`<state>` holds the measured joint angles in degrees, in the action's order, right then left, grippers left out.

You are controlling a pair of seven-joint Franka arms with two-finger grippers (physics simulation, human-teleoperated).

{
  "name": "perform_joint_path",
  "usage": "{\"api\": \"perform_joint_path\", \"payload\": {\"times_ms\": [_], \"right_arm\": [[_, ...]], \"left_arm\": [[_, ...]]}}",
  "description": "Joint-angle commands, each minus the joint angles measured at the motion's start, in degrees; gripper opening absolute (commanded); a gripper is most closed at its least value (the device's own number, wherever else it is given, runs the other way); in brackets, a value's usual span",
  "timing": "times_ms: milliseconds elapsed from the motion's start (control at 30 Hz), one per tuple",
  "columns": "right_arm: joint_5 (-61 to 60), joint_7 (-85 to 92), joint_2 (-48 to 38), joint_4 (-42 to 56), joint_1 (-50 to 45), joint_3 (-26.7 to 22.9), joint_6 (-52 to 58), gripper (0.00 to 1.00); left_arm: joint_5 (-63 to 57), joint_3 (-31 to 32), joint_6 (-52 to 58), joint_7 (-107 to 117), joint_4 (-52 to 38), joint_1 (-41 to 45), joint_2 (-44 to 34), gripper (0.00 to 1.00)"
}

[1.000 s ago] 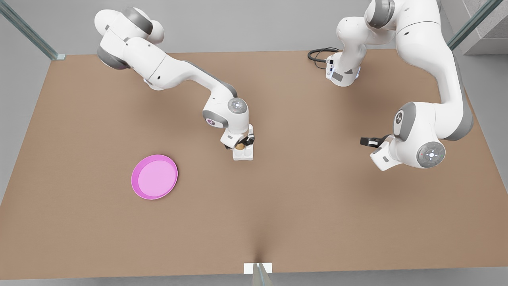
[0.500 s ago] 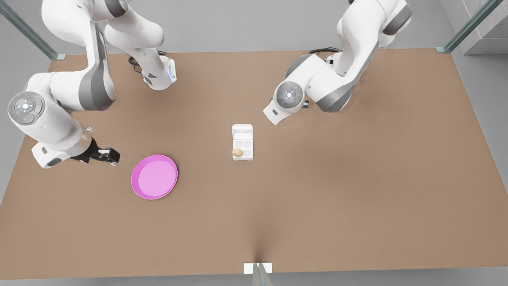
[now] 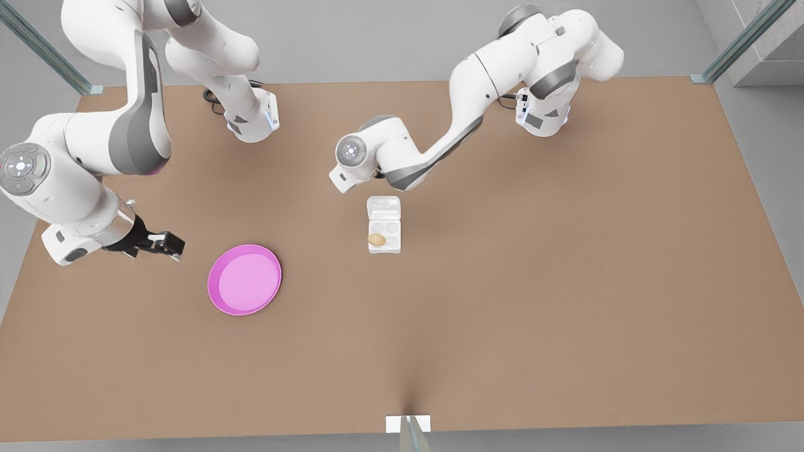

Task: Pack egg into the box and close the box lid

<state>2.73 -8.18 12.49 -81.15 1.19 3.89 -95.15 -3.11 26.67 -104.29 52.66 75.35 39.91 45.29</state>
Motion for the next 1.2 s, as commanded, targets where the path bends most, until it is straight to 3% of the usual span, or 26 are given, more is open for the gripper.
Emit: {"api": "perform_joint_path", "payload": {"times_ms": [0,567,600,633,667,733,833,867,967,1167], "right_arm": [[-0.01,0.01,0.08,0.12,0.39,-0.02,-0.04,1.00],[-1.41,0.53,0.61,-0.06,0.30,0.15,-1.97,1.00],[-1.41,0.53,0.61,-0.06,0.30,0.15,-1.97,1.00],[-1.41,0.62,0.61,-0.06,0.30,0.15,-1.97,1.00],[-1.41,0.62,0.70,-0.50,0.39,0.15,-2.41,1.00],[-1.41,0.62,0.61,-0.58,0.39,0.15,-2.59,1.00],[-1.41,0.62,0.70,-0.58,0.39,0.15,-2.68,1.00],[-1.41,0.62,0.78,-0.58,0.39,0.15,-2.68,1.00],[-1.41,0.62,0.78,-0.58,0.39,0.15,-2.68,1.00],[-1.41,0.62,0.96,-0.58,0.39,0.15,-2.59,1.00]], "left_arm": [[-3.13,-0.73,-0.56,-0.36,0.06,-0.01,0.15,0.21],[-0.31,-1.97,-14.81,-0.54,-1.26,-3.43,1.83,0.21],[0.74,-1.53,-4.72,-0.89,-2.75,-5.45,0.07,0.27],[5.05,-1.53,12.77,-3.61,-7.14,-10.20,-3.36,0.50],[5.22,-1.44,22.80,-5.37,-8.38,-14.94,-6.78,0.64],[5.05,-2.14,33.97,-18.72,-8.47,-28.04,-14.08,0.98],[5.05,-20.07,34.59,-36.56,-8.47,-31.74,-19.80,1.00],[4.08,-21.31,30.82,-36.66,-6.11,-31.82,-23.22,1.00],[3.99,-21.75,18.51,-40.53,14.46,-34.11,-37.98,1.00],[3.11,-23.42,19.21,-40.18,14.03,-34.11,-36.06,1.00]]}}
